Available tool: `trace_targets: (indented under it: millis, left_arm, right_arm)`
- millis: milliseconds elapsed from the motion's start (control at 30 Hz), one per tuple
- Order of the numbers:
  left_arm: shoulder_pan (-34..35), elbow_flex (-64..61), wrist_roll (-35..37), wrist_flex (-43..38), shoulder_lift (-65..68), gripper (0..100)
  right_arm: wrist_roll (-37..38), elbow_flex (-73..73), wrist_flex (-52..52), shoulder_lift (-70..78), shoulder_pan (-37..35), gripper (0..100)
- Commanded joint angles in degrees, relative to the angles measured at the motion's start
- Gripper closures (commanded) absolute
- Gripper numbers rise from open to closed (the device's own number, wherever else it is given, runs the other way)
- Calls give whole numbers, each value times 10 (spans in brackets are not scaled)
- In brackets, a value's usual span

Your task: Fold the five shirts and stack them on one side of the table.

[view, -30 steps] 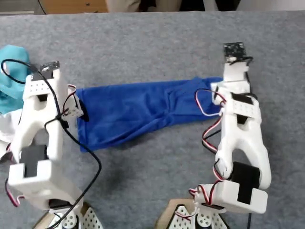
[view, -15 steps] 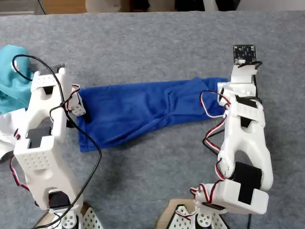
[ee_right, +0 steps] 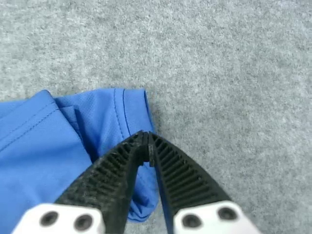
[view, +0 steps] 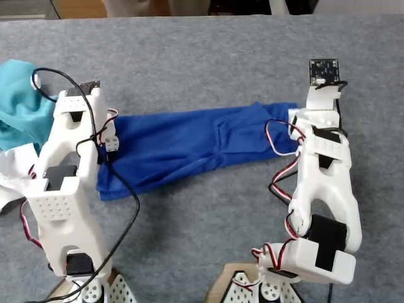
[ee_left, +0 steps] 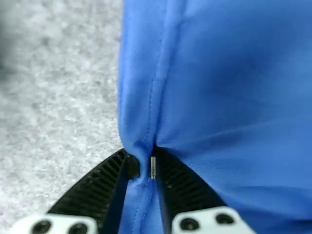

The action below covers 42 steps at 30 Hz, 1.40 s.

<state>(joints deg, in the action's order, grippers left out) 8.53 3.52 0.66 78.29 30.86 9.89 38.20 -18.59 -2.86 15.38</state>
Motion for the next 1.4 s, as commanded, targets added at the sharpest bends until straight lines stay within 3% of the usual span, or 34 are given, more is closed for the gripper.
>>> trace_targets:
  millis: [0,133,333,567,933,1367]
  left_arm:
    - [-35,58,0,42,-8,982]
    - [-91,147,-1,116,-37,982]
    - [-181,298,1,200,-55,982]
    - [-294,408,2,209,-55,982]
    - [-450,459,28,51,4,982]
    - [-515,632,88,-64,148,982]
  right_arm:
    - [-14,-10,25,-32,30,994]
    - [-75,-49,30,-39,116,994]
    - [-97,-78,93,19,189,994]
    - [-97,-160,124,131,225,994]
    - [-98,-196,124,166,250,994]
    - [-98,-197,124,166,250,994]
